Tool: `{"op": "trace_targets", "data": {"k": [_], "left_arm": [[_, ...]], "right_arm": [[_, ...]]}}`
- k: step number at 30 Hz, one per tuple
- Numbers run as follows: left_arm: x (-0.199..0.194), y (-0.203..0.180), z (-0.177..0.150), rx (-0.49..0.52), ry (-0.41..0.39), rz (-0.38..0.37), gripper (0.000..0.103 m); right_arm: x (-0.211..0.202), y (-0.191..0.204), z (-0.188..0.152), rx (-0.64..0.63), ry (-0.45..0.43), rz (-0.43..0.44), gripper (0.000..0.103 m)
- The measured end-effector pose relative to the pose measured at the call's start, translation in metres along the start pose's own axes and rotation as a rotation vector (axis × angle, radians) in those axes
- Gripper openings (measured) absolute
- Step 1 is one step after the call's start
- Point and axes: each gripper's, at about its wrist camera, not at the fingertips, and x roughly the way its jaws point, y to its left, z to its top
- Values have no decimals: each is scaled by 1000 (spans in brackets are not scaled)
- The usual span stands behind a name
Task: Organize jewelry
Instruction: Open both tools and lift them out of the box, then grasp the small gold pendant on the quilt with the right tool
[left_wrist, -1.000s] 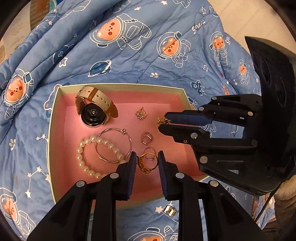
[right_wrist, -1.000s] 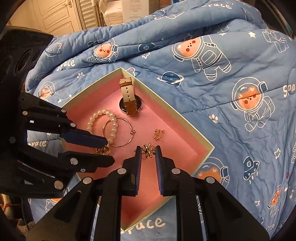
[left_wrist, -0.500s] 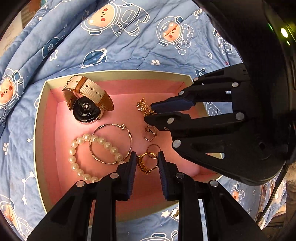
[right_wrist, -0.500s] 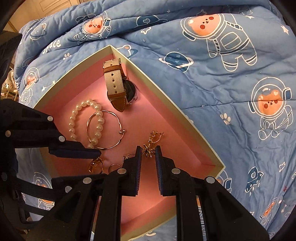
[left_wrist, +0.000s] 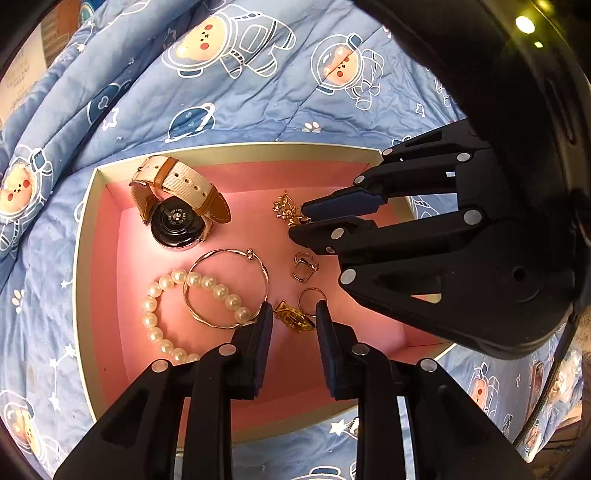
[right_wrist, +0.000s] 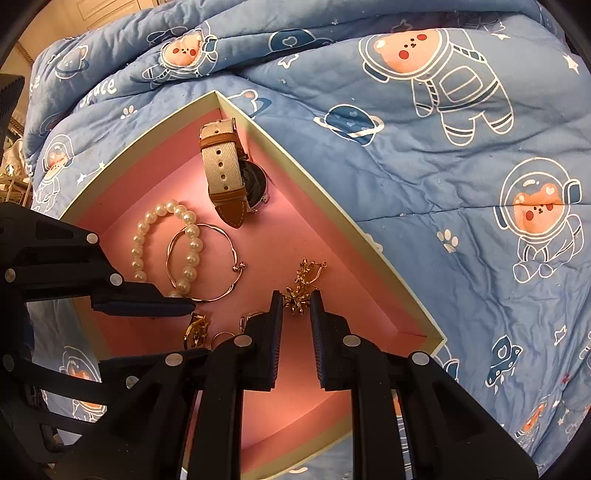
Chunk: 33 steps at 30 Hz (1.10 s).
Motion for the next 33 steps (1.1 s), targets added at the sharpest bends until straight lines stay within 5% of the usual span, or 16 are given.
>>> {"op": "trace_targets", "data": {"k": [5,7,11,18,23,33], "left_arm": [[-19,-1,-6,-1,-43,-15,36],[-31,0,-12,-4,-69,-38,41],[-54,8,-23,-36,-126,-58,51],[-93,19,-63,-101,-258,5,76],[-106,21,-94,-132,-335,84,85],[-92,10,-139,-169,-372,133,95]], "right_arm": [[-8,-4,-7,9,-26,27,16],[-13,-5,-10,10,-42,40,28],[-28,-13,-18,47,-87,58,33],[-89,1,-63,86,-324,84,33],[-111,38,-114,61,-434,109,33],[-67,98,-171,48,-387,106,33]]}}
